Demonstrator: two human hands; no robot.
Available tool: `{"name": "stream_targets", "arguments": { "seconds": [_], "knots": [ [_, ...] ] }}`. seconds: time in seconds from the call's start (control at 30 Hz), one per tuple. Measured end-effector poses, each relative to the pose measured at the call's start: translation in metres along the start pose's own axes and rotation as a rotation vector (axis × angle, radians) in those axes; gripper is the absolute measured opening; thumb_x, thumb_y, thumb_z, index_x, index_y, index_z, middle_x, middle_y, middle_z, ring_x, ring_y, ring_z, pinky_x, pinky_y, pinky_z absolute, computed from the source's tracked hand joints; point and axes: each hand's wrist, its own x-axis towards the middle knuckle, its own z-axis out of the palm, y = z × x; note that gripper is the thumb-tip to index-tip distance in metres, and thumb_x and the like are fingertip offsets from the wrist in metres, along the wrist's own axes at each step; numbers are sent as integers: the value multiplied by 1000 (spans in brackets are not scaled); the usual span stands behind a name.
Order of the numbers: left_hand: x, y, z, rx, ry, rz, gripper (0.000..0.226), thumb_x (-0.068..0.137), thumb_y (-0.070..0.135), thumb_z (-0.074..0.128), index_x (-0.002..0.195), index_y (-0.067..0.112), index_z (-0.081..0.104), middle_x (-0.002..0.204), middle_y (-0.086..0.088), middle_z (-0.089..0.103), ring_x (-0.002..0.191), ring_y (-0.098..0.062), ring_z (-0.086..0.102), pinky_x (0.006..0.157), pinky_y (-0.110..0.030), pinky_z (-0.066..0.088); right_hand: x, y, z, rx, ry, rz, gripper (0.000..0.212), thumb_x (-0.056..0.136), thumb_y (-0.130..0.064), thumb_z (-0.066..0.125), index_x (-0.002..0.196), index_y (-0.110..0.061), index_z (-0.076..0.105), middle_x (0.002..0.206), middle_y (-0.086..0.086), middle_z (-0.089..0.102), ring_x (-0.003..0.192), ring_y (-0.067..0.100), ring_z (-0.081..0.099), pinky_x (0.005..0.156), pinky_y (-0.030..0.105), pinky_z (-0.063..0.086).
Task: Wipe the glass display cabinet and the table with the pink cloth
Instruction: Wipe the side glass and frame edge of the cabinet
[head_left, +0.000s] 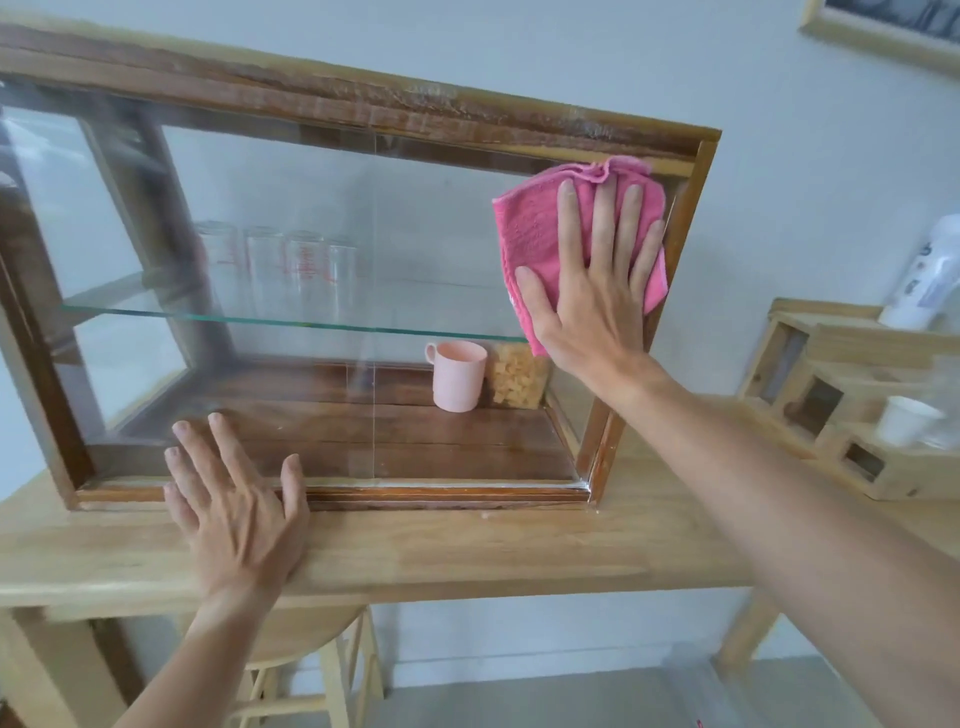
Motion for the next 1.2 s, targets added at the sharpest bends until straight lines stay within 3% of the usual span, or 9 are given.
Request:
{"name": "stream_targets", "arguments": {
  "seconds": [0.1,0.2,0.3,0.4,0.5,0.7,0.87,1.07,1.2],
  "knots": [
    [1,1,1,12,-5,-9,82,99,48,37,155,20,-16,164,-14,-15,151,-35,-8,122,-55,2,-3,-17,2,-8,1,-33,77,101,-56,38,162,-15,18,169,20,12,155,44,6,123,65,-1],
    [1,1,2,9,3,-11,84,98,50,37,156,19,-15,165,-14,-13,151,-36,-6,122,-56,3,-33,-39,14,7,-97,-359,78,101,-62,42,163,-22,17,170,10,9,157,36,5,123,62,-8],
    [1,0,1,-5,18,-19,84,98,49,39,156,21,-15,165,-13,-11,152,-34,-5,122,-56,4,-80,-61,35,-18,-162,-565,77,100,-61,46,163,-27,19,170,3,7,158,28,1,125,59,-4],
    [0,1,-1,-3,15,-9,81,100,51,33,152,25,-23,165,-11,-13,152,-32,-7,123,-53,1,-117,-64,49,-33,-210,-563,75,101,-57,48,163,-29,17,170,0,6,158,25,-1,126,57,3],
    [1,3,-2,0,8,-11,83,100,46,40,155,22,-16,165,-12,-13,152,-32,-7,123,-53,2,-139,-45,50,-50,-237,-568,77,101,-55,51,163,-31,14,169,-1,7,157,23,1,126,57,3],
    [0,2,-2,8,3,-6,82,99,49,36,156,20,-15,165,-13,-15,152,-32,-9,123,-51,2,-145,0,43,-2,-156,-153,82,96,-58,45,162,-22,14,168,10,7,155,39,9,122,66,5],
    [1,-1,3,43,31,17,83,96,55,27,156,19,-17,165,-14,-14,152,-34,-6,123,-52,4,-51,-40,27,98,-35,65,84,101,-55,39,163,-14,-1,169,20,-2,155,44,-6,121,64,-6],
    [2,-1,5,99,41,-81,83,94,56,27,158,17,-8,165,-17,-6,151,-39,5,120,-55,10,-2,-146,20,195,20,-378,77,100,-53,45,162,-15,22,169,17,14,157,35,9,126,56,-3],
    [7,-2,4,55,47,-256,84,93,57,24,157,6,2,164,-20,5,150,-41,15,120,-56,18,-8,-203,38,94,-27,-690,75,99,-52,47,163,-21,21,170,10,13,158,30,6,126,55,-3]
  ]
}}
